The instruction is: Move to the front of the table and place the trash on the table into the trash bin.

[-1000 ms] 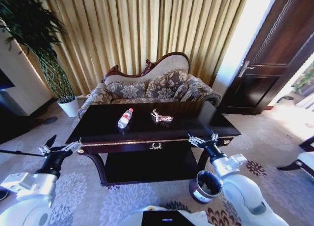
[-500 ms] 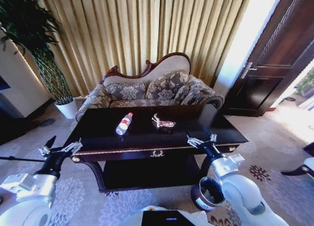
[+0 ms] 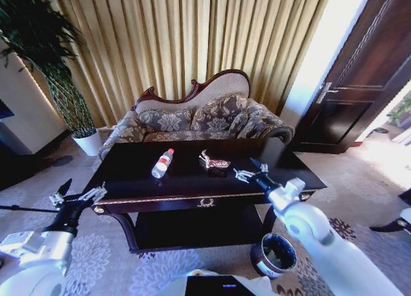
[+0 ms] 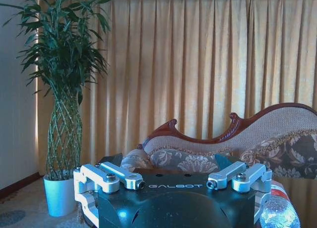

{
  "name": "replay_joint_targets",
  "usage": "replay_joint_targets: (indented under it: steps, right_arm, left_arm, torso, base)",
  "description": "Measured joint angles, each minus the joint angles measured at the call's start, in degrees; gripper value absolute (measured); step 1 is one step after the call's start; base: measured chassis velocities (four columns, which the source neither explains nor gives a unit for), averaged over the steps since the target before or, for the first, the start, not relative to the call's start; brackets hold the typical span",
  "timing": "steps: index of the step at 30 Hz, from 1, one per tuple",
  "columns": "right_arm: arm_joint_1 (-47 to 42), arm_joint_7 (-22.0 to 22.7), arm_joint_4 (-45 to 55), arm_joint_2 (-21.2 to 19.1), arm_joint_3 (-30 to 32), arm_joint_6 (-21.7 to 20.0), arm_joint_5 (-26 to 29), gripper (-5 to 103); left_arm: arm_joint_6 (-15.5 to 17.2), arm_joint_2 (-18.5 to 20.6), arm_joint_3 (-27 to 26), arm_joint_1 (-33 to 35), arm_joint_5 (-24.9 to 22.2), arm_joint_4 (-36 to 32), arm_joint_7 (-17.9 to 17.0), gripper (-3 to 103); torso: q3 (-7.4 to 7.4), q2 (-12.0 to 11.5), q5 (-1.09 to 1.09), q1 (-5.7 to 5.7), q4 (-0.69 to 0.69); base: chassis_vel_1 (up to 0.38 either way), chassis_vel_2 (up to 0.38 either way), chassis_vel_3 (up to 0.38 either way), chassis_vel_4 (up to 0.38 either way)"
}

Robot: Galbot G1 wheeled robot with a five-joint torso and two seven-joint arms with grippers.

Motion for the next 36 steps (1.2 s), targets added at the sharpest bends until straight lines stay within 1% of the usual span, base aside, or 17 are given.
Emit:
replay_joint_targets:
  steps: [3, 5, 7, 8, 9, 10, 13, 14, 15, 17, 19, 20, 23, 30, 34, 35, 36]
  right_arm:
    - [7.0, -0.4, -2.9, -4.1, -5.0, -1.0, 2.7, 100]
    - [8.2, -0.4, -3.3, -4.5, -5.8, -1.1, 3.1, 100]
    - [14.1, -0.5, -5.1, -5.9, -10.0, -1.9, 5.2, 100]
    - [14.1, -0.5, -5.1, -5.9, -10.0, -1.9, 5.2, 100]
    - [15.9, -0.4, -5.7, -6.1, -11.4, -2.2, 5.8, 100]
    - [18.5, -0.4, -6.8, -6.5, -14.2, -2.6, 6.6, 100]
    - [22.4, -0.4, -8.7, -6.7, -18.8, -3.1, 7.3, 100]
    - [24.4, -0.4, -9.9, -6.3, -21.3, -3.4, 7.5, 100]
    - [24.4, -0.4, -9.9, -6.3, -21.3, -3.4, 7.5, 100]
    - [27.1, -0.3, -11.9, -4.7, -24.5, -3.8, 7.9, 100]
    - [28.8, 0.0, -13.6, -3.3, -26.5, -4.1, 8.0, 100]
    - [28.8, 0.0, -13.6, -3.3, -26.5, -4.1, 8.0, 100]
    - [31.7, 1.1, -17.3, -0.6, -30.1, -4.3, 8.0, 100]
    - [32.4, 1.4, -19.6, 0.6, -32.1, -4.6, 8.0, 100]
    - [32.3, 1.4, -20.5, 1.0, -32.8, -4.6, 7.2, 100]
    - [32.3, 1.4, -20.9, 1.1, -32.9, -4.6, 6.9, 103]
    - [32.4, 1.5, -21.5, 1.3, -33.1, -4.6, 6.7, 99]
  left_arm:
    - [0.0, -0.4, 0.2, -0.6, 0.1, 0.0, 0.0, 100]
    - [0.0, -0.4, 0.3, -0.7, 0.1, 0.0, 0.0, 100]
    - [0.2, -0.6, 0.7, -1.3, 0.4, 0.0, 0.0, 100]
    - [0.2, -0.6, 0.7, -1.3, 0.4, 0.0, 0.0, 100]
    - [0.2, -0.7, 0.8, -1.5, 0.6, 0.0, 0.0, 100]
    - [0.3, -0.8, 1.0, -1.8, 1.0, 0.0, 0.0, 100]
    - [0.6, -1.0, 1.0, -2.1, 1.1, 0.0, 0.0, 100]
    - [0.7, -1.1, 1.0, -2.1, 1.1, 0.0, 0.0, 100]
    - [0.7, -1.1, 1.0, -2.1, 1.1, 0.0, 0.0, 100]
    - [0.8, -1.1, 0.7, -2.1, 1.1, 0.0, 0.0, 100]
    - [0.8, -1.0, 0.5, -2.1, 1.1, 0.0, 0.0, 100]
    - [0.8, -1.0, 0.5, -2.1, 1.1, 0.0, 0.0, 100]
    - [0.8, -1.1, 0.5, -2.0, 1.1, 0.0, 0.0, 100]
    - [0.8, -1.0, 0.5, -2.4, 1.0, 0.0, 0.0, 100]
    - [0.8, -1.0, 0.5, -2.5, 0.9, 0.0, 0.0, 100]
    - [0.8, -1.0, 0.5, -2.4, 0.9, 0.0, 0.0, 100]
    - [0.7, -1.0, 0.5, -2.4, 0.9, 0.0, 0.0, 100]
  torso:
    - [0.00, 0.0, 0.00, -0.01, -0.02]
    - [-0.01, 0.0, 0.00, -0.01, -0.02]
    - [-0.01, 0.0, -0.01, 0.00, -0.01]
    - [-0.01, 0.0, -0.01, 0.00, -0.01]
    - [0.00, 0.0, -0.01, 0.00, 0.00]
    - [0.00, 0.0, 0.00, 0.00, 0.00]
    - [0.00, 0.0, -0.01, 0.00, -0.01]
    - [0.00, 0.0, -0.01, 0.00, -0.01]
    - [0.00, 0.0, -0.01, 0.00, -0.01]
    - [0.00, 0.0, -0.01, 0.00, -0.01]
    - [0.00, 0.0, 0.00, 0.00, 0.01]
    - [0.00, 0.0, 0.00, 0.00, 0.01]
    - [0.00, 0.0, -0.01, 0.00, 0.00]
    - [0.00, 0.0, -0.01, 0.00, -0.02]
    - [-0.01, 0.0, -0.01, 0.00, -0.01]
    - [-0.01, 0.0, -0.01, 0.00, -0.01]
    - [-0.01, 0.0, -0.01, 0.00, -0.01]
  base:
    - [0.000, 0.000, 0.000, 0.000]
    - [0.000, 0.000, 0.000, 0.000]
    - [0.000, 0.000, 0.000, 0.000]
    - [0.000, 0.000, 0.000, 0.000]
    - [0.000, 0.000, 0.000, 0.000]
    - [0.000, 0.000, 0.000, 0.000]
    - [0.000, 0.000, 0.000, 0.000]
    - [0.000, 0.000, 0.000, 0.000]
    - [0.000, 0.000, 0.000, 0.000]
    - [0.000, 0.000, 0.000, 0.000]
    - [0.000, 0.000, 0.000, 0.000]
    - [0.000, 0.000, 0.000, 0.000]
    - [0.000, 0.000, 0.000, 0.000]
    - [0.000, 0.000, 0.000, 0.000]
    - [0.000, 0.000, 0.000, 0.000]
    - [0.000, 0.000, 0.000, 0.000]
    - [0.000, 0.000, 0.000, 0.000]
